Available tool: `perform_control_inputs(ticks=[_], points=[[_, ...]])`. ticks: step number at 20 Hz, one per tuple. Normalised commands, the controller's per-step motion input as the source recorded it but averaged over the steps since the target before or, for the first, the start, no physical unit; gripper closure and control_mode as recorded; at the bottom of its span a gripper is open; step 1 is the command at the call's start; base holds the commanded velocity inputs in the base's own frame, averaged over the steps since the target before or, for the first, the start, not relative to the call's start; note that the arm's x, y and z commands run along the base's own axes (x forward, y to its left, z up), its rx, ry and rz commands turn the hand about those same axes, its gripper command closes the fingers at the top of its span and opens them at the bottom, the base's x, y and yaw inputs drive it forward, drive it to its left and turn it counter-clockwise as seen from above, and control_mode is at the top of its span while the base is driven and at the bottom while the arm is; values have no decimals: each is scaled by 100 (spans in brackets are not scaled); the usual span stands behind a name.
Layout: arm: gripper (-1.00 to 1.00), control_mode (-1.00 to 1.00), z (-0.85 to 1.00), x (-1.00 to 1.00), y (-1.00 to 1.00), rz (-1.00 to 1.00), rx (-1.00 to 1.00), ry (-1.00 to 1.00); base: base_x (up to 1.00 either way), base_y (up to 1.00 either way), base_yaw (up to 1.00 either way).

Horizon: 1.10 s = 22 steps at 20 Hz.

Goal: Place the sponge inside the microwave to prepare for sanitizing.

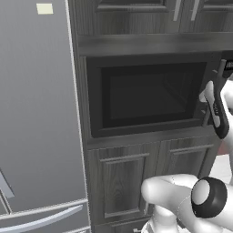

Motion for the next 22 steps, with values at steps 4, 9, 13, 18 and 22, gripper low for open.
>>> perform_control_inputs(ticks=[4,9,13,18,22], points=[[-100,-100,0,-3,8,0,0,-20,0,0,0],[-100,-100,0,-4,10,1,0,-8,0,0,0],[-100,-100,0,0,0,2,0,0,0,0,0],[-100,-100,0,2,0,2,0,1,0,0,0],[-100,-100,0,11,0,2,1,4,0,0,0]])
